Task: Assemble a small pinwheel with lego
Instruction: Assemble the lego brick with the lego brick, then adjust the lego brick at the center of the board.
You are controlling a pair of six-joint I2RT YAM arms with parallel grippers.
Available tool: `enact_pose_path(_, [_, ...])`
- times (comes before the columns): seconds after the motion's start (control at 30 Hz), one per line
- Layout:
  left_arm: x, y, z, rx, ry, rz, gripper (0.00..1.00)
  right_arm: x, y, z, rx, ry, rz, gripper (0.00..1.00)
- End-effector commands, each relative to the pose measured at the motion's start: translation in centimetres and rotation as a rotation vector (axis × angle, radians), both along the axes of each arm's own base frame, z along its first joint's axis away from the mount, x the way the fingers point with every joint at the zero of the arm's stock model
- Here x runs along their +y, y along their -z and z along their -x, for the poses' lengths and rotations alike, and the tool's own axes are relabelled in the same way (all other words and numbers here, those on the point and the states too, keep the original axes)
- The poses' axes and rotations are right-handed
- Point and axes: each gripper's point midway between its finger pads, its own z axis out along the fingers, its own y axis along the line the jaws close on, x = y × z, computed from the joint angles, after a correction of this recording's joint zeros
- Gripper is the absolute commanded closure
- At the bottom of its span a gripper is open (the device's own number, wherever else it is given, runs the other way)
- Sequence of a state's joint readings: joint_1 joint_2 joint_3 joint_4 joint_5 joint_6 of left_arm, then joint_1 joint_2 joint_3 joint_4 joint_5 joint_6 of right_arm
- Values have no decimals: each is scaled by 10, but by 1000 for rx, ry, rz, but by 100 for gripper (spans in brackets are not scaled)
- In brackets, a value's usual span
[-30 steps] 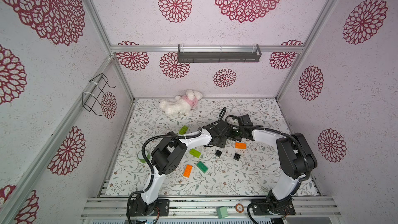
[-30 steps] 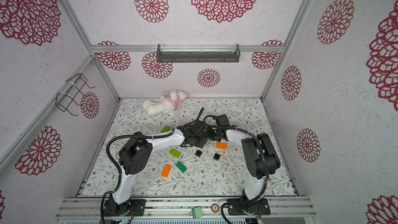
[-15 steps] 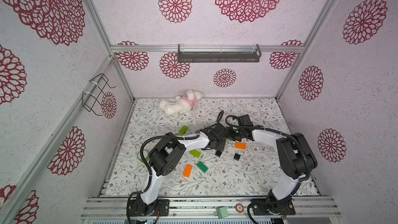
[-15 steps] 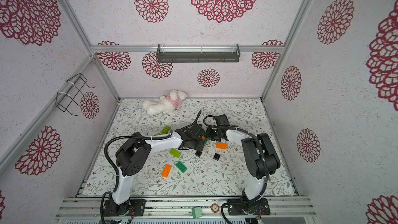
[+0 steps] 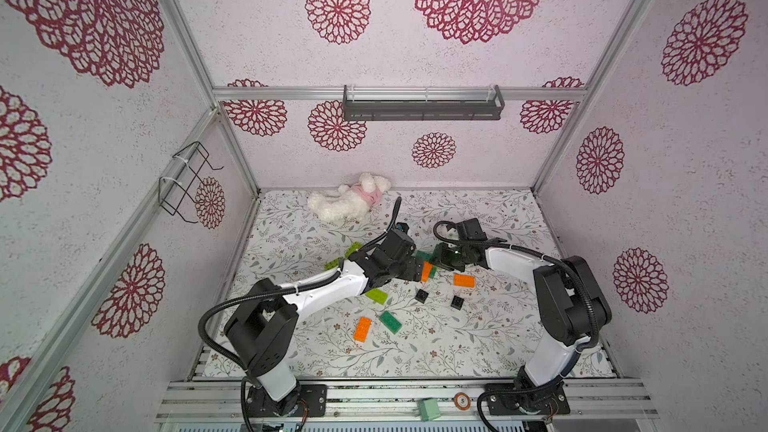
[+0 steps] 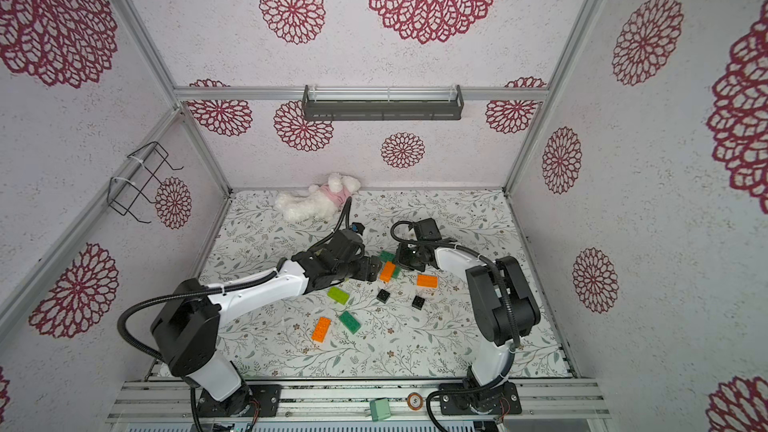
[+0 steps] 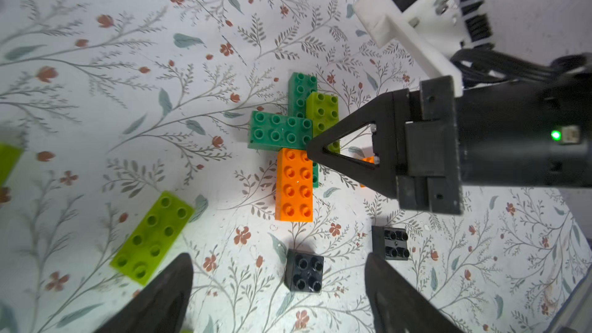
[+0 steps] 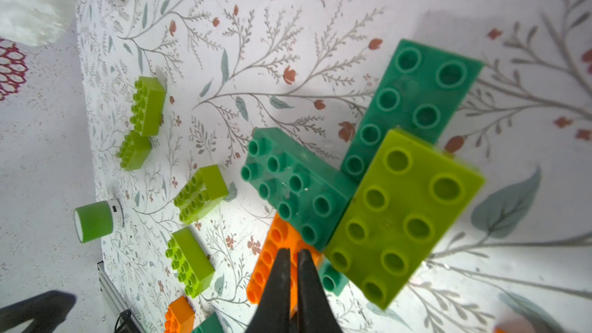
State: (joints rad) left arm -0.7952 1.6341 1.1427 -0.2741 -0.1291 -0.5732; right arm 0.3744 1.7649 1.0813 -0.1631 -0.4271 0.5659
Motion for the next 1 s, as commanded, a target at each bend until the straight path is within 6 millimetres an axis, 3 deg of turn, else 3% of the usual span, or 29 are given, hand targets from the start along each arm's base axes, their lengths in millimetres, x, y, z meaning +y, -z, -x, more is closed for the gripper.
enact_pose_path(0.0, [37, -15, -6, -74, -123, -51, 11, 9, -33, -8, -68, -27, -37, 78])
enact_pose_path(0.23, [90, -34, 13, -131, -226, -44, 0, 6, -52, -9, -101, -27, -26, 52])
enact_pose_path(0.3, [105, -36, 20, -138, -252, -23, 3, 3, -53, -8, -100, -22, -8, 42])
enact_pose_path(0.57, [155, -36, 44, -130, -363, 137, 3, -12, -35, 11, -47, 11, 58, 15])
enact_pose_path(0.77, [169, -19, 58, -52, -391, 264, 3, -14, -16, 23, -5, 33, 116, 3])
enact_pose_path(0.97, [171, -15, 52, -40, -391, 317, 3, -6, -3, 24, 17, 40, 114, 1])
